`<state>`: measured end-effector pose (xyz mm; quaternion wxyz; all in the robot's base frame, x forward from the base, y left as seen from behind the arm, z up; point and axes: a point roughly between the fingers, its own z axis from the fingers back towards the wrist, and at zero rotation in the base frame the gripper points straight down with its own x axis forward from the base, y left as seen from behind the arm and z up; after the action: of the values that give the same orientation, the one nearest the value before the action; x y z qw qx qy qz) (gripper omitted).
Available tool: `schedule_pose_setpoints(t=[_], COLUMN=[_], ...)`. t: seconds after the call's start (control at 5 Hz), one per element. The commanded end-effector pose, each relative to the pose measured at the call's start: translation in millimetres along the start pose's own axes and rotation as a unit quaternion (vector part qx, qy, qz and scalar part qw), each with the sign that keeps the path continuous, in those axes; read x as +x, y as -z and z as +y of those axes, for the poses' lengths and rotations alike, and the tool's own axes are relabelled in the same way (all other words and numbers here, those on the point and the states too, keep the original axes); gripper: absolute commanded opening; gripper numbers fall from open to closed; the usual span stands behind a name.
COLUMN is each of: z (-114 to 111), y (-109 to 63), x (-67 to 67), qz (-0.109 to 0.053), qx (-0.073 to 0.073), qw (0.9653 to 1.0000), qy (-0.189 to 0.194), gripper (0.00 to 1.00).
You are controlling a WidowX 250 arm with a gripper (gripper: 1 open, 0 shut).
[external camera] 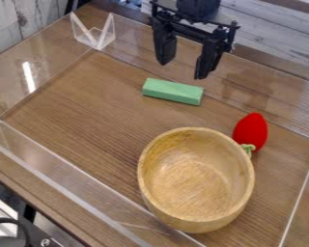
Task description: Move the red object to the left side of the table
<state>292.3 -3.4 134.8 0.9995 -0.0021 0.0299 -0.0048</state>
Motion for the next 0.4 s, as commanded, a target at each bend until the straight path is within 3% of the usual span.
schedule_pose_setpoints(t=[0.0, 0.2], z=[6.9, -17.6], y=[15.6, 29.8], x=[-4.6, 0.2], qz=[0.017, 0.014], qx=[-0.005, -0.016], qw=[0.9998, 0.9997], qy=[0.000, -0.009], gripper=[1.00, 1.00])
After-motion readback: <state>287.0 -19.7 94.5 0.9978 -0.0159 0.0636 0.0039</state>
